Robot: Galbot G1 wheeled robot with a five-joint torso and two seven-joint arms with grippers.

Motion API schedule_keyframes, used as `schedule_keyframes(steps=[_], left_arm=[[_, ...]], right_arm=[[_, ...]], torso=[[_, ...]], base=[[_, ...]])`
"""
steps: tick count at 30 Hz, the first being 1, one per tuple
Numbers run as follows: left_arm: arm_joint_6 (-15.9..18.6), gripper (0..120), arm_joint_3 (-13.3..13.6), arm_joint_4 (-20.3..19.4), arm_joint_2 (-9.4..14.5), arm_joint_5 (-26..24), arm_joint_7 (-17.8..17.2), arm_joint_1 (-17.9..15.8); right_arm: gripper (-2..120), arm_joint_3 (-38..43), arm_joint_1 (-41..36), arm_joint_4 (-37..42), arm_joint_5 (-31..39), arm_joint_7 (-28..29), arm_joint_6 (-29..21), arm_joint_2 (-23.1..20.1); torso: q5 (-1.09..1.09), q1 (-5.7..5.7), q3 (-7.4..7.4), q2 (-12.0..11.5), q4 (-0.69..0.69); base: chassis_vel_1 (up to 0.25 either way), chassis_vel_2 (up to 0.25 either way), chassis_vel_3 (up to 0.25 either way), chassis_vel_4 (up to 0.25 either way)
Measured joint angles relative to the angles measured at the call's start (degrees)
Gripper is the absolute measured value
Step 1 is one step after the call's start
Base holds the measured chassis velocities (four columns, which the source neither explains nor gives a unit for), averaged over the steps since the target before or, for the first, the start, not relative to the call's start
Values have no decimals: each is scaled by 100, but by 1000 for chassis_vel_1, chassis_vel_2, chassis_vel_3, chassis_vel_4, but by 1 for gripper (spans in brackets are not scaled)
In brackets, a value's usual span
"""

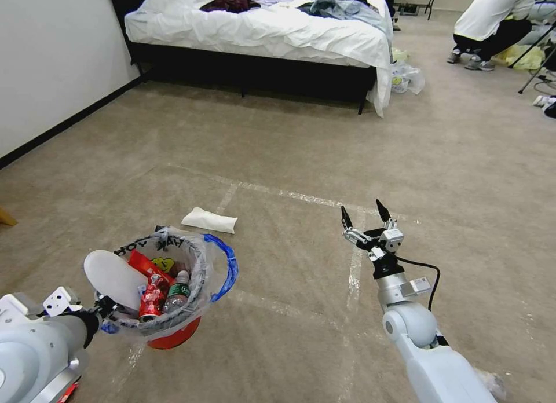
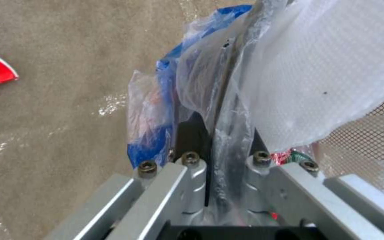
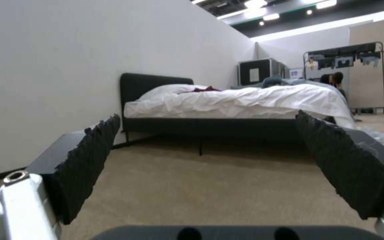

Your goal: Pick up the trash bin and place the garbage on the floor into it.

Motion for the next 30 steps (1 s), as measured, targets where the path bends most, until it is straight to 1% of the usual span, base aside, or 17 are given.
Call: schedule_keyframes(steps=[10, 30], left_arm=[[7, 4, 30, 10, -7, 13, 16, -38], [-102, 4, 94, 83, 19, -41, 42, -152]], right_arm=[[100, -19, 16, -15, -22, 4, 1, -17], [100, -60, 56, -129, -81, -56, 166, -20]], torso=[[0, 0, 0, 0, 0], [0, 0, 0, 0, -1]], base=[[-44, 44, 53, -49], [0, 0, 0, 0]])
